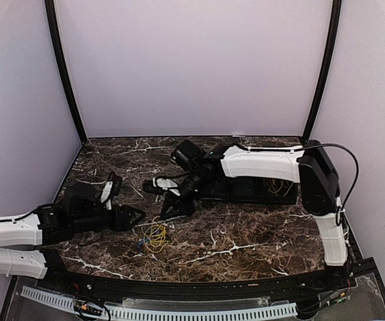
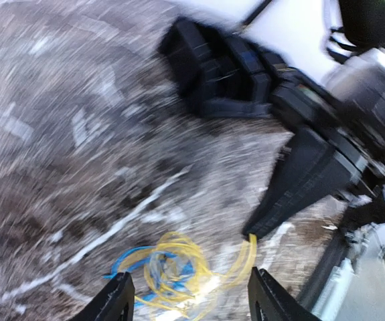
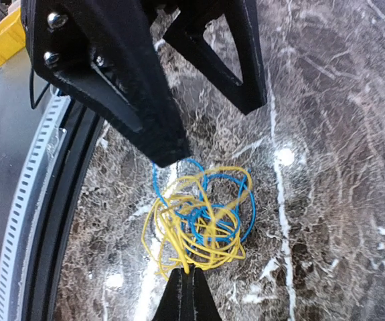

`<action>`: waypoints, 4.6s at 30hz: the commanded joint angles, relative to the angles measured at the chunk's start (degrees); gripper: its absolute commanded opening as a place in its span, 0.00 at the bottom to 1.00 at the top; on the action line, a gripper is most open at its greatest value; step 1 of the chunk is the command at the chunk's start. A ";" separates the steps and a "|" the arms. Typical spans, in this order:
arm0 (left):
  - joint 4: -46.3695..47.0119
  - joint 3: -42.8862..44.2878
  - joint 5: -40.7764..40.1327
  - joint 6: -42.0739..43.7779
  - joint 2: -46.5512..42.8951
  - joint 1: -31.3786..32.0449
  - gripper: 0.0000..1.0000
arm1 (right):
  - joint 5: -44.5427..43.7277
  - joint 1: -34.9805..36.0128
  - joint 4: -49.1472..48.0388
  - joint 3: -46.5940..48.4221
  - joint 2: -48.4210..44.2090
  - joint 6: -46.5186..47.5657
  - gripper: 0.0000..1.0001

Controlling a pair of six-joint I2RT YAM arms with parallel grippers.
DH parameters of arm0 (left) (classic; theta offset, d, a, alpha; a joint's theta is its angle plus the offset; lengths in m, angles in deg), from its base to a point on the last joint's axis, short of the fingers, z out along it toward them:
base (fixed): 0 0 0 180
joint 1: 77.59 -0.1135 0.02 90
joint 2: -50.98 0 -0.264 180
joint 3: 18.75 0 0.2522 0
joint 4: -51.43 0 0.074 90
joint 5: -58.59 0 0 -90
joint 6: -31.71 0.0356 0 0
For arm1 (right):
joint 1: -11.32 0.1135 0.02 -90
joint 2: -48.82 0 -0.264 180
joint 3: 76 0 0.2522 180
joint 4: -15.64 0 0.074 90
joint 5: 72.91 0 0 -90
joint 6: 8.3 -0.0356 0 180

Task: Untangle the cables

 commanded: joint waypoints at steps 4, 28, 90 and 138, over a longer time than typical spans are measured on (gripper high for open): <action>0.65 7.16 9.61 12.59 -7.53 3.51 0.62 | 2.34 0.41 -6.63 -8.21 -15.18 -11.22 0.00; 34.68 9.23 5.98 18.11 31.54 5.99 0.38 | 10.12 -2.19 0.28 -4.28 -30.31 -6.13 0.00; 20.29 43.75 7.96 22.24 60.86 12.07 0.58 | 31.91 -47.51 -11.69 1.29 -48.39 -23.51 0.00; -7.12 30.04 -10.88 13.76 40.88 12.40 0.25 | 26.03 -72.94 -32.96 -4.18 -48.17 -37.06 0.00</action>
